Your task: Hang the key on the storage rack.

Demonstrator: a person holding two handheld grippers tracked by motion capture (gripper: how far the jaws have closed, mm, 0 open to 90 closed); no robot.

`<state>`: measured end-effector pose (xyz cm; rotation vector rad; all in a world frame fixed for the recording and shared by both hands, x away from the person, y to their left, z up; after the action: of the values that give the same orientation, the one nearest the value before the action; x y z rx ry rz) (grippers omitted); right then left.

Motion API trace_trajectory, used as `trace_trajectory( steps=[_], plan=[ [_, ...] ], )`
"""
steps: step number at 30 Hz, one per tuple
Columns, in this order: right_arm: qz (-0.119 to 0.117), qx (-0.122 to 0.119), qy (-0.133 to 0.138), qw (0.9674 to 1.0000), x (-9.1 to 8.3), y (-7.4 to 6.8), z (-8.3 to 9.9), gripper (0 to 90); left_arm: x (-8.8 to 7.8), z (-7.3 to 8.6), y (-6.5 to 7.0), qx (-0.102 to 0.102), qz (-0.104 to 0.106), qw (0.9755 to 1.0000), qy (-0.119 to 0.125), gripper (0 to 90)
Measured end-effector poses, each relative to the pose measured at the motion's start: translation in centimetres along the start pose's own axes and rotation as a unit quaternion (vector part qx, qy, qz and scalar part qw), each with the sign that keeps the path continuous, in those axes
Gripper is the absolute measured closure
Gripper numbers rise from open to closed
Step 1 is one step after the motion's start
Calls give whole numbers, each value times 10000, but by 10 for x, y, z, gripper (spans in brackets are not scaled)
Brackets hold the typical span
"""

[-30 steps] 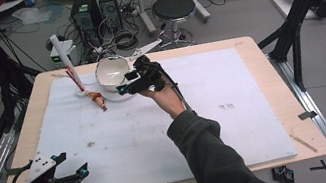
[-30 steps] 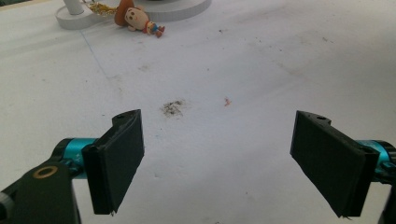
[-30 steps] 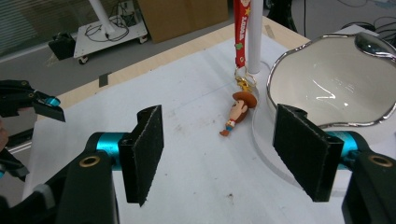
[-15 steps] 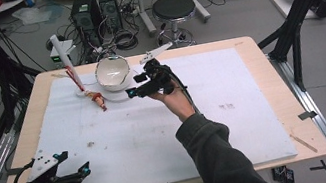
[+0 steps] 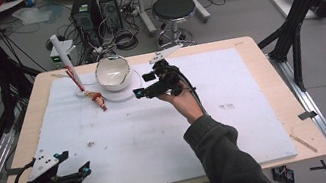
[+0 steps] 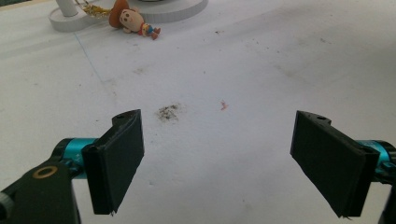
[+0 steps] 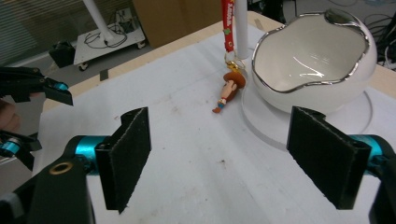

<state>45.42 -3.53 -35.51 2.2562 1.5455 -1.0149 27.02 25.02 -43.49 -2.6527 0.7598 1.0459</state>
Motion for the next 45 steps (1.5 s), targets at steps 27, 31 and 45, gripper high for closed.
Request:
trace_trajectory(
  steps=[27, 31, 45],
  plan=[
    [327, 197, -62, 9993, -27, 13, 39, 124, 1, 0, -1, 12, -14, 10000, -38, 178],
    [338, 208, -76, 9992, -29, 15, 45, 124, 1, 0, -1, 11, -16, 10000, -38, 179],
    [440, 237, -25, 9987, -45, 16, 60, 123, 1, 0, 0, -16, 7, 10000, -16, 179]
  ],
)
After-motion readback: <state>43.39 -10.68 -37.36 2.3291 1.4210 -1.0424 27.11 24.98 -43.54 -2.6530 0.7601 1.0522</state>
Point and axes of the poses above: each handheld gripper's, and its own axes: x roughly forward along the jaws, z roughly out of its underside, y roughly to its right, the point moved 6 cm from there along x, roughly forward along the jaws, and after that the axes turned 13 degrees about -y, right-handed, at the moved point
